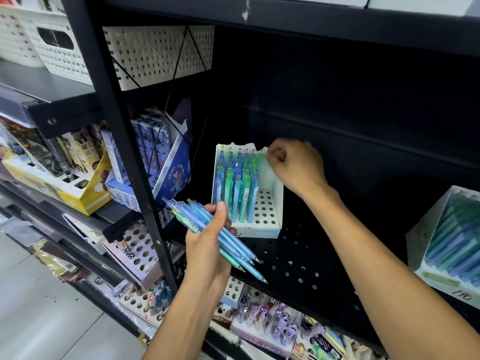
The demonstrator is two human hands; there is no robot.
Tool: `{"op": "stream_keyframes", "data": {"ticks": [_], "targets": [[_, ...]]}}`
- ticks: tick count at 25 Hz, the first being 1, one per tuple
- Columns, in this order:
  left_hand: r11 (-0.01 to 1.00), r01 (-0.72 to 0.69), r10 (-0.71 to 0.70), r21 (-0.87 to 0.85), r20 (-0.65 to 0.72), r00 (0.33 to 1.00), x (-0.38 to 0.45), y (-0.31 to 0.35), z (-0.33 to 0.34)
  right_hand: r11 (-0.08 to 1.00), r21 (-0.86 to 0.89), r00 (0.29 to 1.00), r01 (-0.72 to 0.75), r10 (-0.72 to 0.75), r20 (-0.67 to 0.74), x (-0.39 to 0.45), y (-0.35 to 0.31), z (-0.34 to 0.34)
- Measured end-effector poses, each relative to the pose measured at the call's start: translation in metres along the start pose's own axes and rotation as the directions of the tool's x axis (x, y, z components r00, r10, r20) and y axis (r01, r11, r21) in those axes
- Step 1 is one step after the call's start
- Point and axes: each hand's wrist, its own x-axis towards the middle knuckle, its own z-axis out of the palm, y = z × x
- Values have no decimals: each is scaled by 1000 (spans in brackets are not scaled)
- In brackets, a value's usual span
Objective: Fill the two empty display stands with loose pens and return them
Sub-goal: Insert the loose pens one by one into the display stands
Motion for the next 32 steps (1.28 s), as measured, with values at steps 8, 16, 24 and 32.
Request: {"op": "stream_keyframes", "data": {"ticks": [8, 16, 24, 32], "targets": [[1000, 7, -7, 30, -9, 1000, -1, -3, 0, 973, 230, 998, 7, 8, -65, -5, 17, 37], [1000, 16, -16, 22, 10, 1000, -1, -2, -1, 983, 185, 997, -4, -10, 74, 10, 4, 33], [998, 53, -54, 21, 47, 997, -5, -4, 5, 996, 43, 995, -84, 82, 63, -8, 1, 12], [988, 157, -157, -3, 10, 988, -7, -8, 19, 925, 375, 885, -56, -127, 447, -113, -45, -28]]}}
